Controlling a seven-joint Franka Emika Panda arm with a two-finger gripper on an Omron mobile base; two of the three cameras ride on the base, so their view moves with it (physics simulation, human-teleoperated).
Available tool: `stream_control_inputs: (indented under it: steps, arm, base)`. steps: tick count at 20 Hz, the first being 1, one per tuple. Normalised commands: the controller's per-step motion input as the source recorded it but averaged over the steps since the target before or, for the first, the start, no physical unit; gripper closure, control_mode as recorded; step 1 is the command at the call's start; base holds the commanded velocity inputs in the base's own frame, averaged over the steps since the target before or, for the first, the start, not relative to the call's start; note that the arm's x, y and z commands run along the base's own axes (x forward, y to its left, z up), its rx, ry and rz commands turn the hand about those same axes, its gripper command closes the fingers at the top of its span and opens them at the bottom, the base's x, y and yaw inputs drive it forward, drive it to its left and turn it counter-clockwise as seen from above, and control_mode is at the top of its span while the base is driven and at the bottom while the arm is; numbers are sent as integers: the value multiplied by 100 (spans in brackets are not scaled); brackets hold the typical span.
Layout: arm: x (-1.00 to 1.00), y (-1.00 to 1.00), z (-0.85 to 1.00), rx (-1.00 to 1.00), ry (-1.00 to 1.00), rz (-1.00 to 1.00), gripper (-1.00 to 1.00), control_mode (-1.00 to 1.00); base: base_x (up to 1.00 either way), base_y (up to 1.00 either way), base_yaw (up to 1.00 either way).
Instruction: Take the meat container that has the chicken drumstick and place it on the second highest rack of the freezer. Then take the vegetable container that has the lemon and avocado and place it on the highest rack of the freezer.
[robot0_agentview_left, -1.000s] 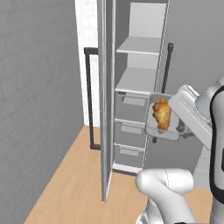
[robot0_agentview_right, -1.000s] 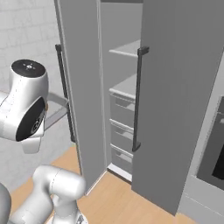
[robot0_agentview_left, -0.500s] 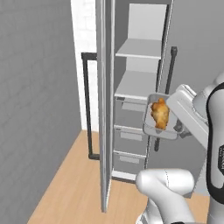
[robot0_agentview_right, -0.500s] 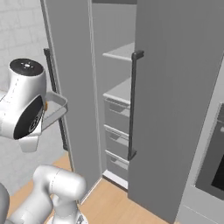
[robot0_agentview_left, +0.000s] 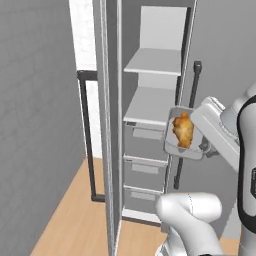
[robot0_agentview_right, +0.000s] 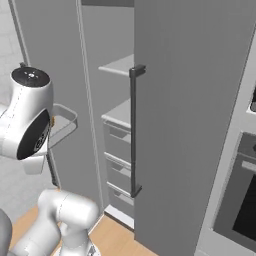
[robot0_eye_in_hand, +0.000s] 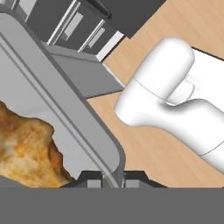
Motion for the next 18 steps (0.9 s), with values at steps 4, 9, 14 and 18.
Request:
stream_control_inputs:
  steps: [4, 9, 14, 18]
  arm:
    - [0, 0, 0, 0, 0, 0, 100, 100]
    - [0, 0, 0, 0, 0, 0, 100, 100]
    - [0, 0, 0, 0, 0, 0, 100, 100]
    - [0, 0, 0, 0, 0, 0, 100, 100]
  base:
    - [80, 7, -6]
    - [81, 3, -7]
    - [64, 31, -14]
    - [21, 36, -26]
